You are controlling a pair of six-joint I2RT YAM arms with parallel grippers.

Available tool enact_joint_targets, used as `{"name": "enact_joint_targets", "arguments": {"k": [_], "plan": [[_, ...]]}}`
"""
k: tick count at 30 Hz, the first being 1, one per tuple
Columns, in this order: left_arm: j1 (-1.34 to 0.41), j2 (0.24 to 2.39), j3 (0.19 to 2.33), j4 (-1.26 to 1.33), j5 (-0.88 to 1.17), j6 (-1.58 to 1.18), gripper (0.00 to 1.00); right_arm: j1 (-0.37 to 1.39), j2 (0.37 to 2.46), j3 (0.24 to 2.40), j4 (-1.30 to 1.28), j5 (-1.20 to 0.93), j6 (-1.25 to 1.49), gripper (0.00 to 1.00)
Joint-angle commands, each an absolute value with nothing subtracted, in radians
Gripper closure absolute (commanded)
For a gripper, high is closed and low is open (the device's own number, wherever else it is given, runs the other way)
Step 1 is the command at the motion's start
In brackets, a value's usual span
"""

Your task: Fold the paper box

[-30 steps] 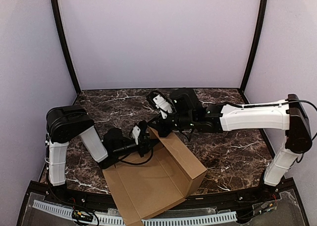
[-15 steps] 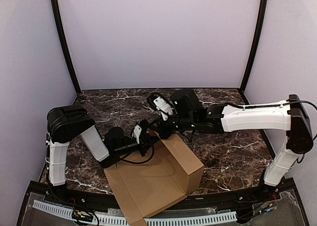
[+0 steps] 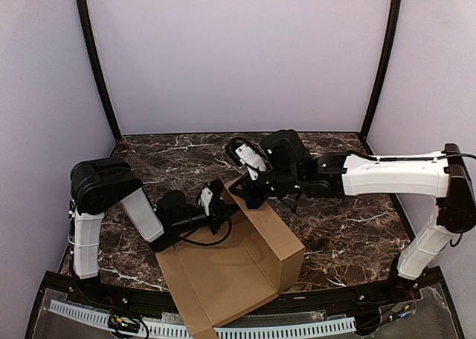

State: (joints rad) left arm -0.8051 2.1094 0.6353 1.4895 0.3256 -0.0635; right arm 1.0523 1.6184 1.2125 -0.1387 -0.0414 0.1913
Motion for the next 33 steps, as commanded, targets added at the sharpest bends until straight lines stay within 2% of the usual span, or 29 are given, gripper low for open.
{"name": "enact_joint_targets", "arguments": {"k": [1, 17, 25, 27, 33], "plan": [[-0.796, 2.086, 0.642, 1.498, 0.347, -0.065, 0.99, 1.058, 1.541, 1.242, -0.237, -0.003, 0.175, 1.00], [-0.796, 2.069, 0.648, 1.441, 0.374, -0.049, 0.99, 1.058, 1.550, 1.063, -0.200, 0.006, 0.247, 1.00], [-0.796, 2.062, 0.646, 1.418, 0.375, -0.039, 0.99, 1.058, 1.472, 1.104, -0.229, 0.028, 0.242, 0.99], [-0.796, 2.056, 0.646, 1.402, 0.376, -0.033, 0.99, 1.058, 1.445, 1.117, -0.246, 0.032, 0.244, 0.82], [-0.796, 2.023, 0.648, 1.319, 0.389, -0.007, 0.99, 1.064, 1.365, 1.143, -0.335, 0.067, 0.227, 0.42]]}}
